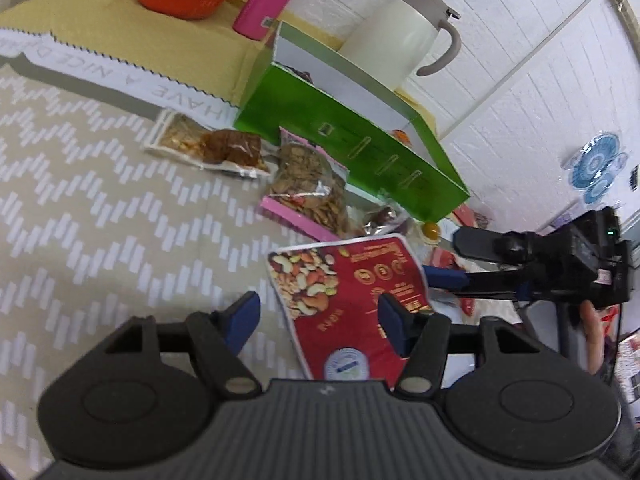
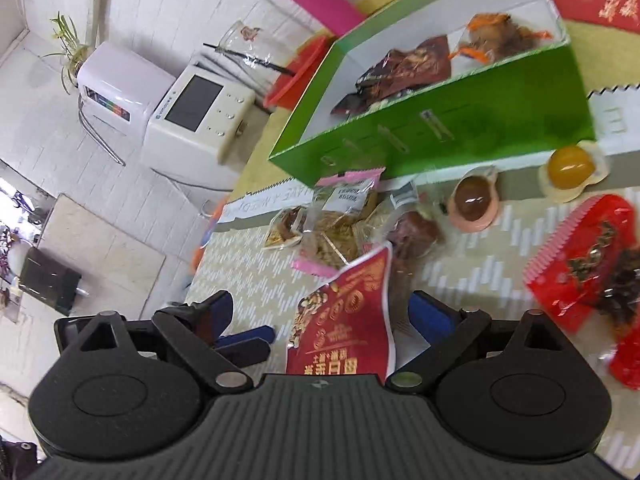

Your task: Organize snacks

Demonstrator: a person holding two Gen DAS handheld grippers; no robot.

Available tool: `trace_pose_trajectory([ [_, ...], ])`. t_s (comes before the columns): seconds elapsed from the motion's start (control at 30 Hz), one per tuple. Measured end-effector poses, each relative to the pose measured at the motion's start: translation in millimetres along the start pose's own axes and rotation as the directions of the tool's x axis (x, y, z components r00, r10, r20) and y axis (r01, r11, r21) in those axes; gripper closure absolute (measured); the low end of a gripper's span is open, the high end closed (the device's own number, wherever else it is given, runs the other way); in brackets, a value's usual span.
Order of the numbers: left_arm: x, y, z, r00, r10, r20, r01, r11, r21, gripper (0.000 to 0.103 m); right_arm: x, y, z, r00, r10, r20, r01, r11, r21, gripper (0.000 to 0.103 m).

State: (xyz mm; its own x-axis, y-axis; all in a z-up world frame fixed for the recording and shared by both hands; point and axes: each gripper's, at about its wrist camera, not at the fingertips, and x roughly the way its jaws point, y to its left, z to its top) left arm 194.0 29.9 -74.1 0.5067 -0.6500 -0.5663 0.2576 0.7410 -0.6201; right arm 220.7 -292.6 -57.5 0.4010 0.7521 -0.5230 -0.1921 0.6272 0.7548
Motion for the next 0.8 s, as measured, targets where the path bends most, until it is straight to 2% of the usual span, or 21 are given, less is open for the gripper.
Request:
trace_pose_trajectory([
  [0.07, 2, 1, -3, 0.999, -0.038, 0.005, 0.038, 0.999, -0.018, 0.042, 6, -3, -1, 0.998, 0.016, -0.058, -0.015, 1.000, 0.019, 0.000],
  [0.17, 2, 0, -6, 0.999, -0.044, 0.021, 0.045, 0.999, -0.009, 0.042, 9, -3, -7, 0.991, 0.081, -0.108, -0.075, 0.996, 0.051, 0.000],
  [0.23, 2, 2, -6, 0.998, -0.054, 0.028, 0.054, 0.998, -0.021, 0.042, 12, 0, -13, 0.990, 0.056, -0.132, -0.051, 0.998, 0.037, 0.000],
  [0.27, 0, 3, -7, 0.998, -0.044, 0.036, 0.045, 0.999, -0.024, 0.044, 11, 2, -16, 0.992, 0.035, -0.124, -0.033, 0.999, 0.024, 0.006],
  [0.3, -2, 4, -7, 0.998, -0.040, 0.043, 0.041, 0.999, -0.022, 0.041, 9, 4, -20, 0.994, 0.023, -0.107, -0.021, 1.000, 0.018, 0.021],
  [0.33, -2, 6, -7, 0.997, -0.057, 0.042, 0.058, 0.998, -0.029, 0.040, 8, 6, -23, 0.995, -0.037, -0.097, 0.036, 0.999, -0.011, 0.069],
  [0.37, -2, 9, -7, 0.996, -0.077, 0.036, 0.079, 0.996, -0.043, 0.040, 9, 6, -27, 0.994, -0.063, -0.090, 0.061, 0.998, -0.020, 0.066],
  [0.43, -4, 14, -7, 0.994, -0.101, 0.034, 0.103, 0.992, -0.072, 0.040, 6, 3, -33, 0.997, -0.056, -0.051, 0.058, 0.998, 0.028, 0.069],
  [0.57, -7, 23, -7, 0.984, -0.180, -0.018, 0.176, 0.976, -0.127, 0.040, -3, 10, -40, 0.998, -0.064, 0.020, 0.063, 0.998, 0.023, 0.073],
  [0.7, -12, 21, -6, 0.986, -0.164, -0.023, 0.162, 0.984, -0.078, 0.040, -11, 19, -38, 0.997, 0.007, 0.071, -0.010, 0.999, 0.041, 0.081],
  [0.8, -18, 18, -4, 0.989, -0.145, -0.004, 0.144, 0.989, -0.030, 0.039, -16, 25, -39, 0.995, 0.014, 0.100, -0.019, 0.998, 0.052, 0.083],
])
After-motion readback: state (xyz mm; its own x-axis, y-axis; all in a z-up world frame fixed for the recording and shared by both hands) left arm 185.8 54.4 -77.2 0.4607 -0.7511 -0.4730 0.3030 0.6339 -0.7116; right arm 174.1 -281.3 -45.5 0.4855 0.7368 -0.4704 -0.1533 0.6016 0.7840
